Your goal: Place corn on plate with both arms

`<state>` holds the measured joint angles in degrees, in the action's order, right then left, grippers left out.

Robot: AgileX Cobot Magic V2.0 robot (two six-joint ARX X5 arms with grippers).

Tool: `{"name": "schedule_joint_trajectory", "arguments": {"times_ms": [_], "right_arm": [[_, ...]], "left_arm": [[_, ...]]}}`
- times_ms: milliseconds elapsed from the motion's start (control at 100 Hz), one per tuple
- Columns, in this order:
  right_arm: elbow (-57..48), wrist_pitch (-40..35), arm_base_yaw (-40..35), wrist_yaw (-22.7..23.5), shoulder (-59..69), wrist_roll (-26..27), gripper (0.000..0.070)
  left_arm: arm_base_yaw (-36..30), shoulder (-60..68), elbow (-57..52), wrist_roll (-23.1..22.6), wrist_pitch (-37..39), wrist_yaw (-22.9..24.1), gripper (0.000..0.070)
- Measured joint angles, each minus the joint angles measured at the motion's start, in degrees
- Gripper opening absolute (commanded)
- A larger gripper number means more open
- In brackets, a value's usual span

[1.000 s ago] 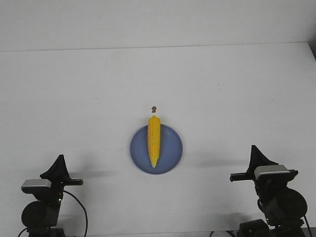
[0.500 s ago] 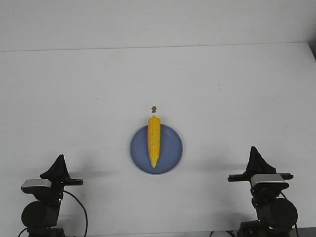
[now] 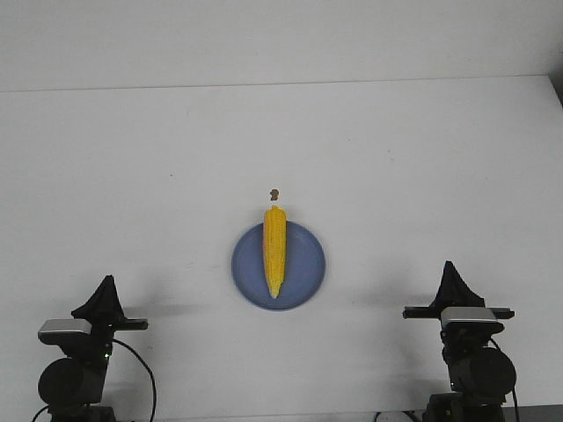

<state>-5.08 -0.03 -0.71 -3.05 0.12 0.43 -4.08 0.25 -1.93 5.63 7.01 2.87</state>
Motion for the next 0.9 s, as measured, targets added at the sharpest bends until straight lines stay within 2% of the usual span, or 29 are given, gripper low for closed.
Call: {"name": "schedule_joint_trajectory", "arguments": {"times_ms": [200, 900], "right_arm": [[4.0, 6.5, 0.0, 0.1, 0.0, 0.9, 0.0], [4.2, 6.4, 0.0, 0.1, 0.0, 1.0, 0.0]], "left_arm": [[0.0, 0.0, 0.0, 0.0, 0.0, 0.0, 0.0015], [0.0, 0.0, 0.0, 0.0, 0.0, 0.0, 0.0015]]}}
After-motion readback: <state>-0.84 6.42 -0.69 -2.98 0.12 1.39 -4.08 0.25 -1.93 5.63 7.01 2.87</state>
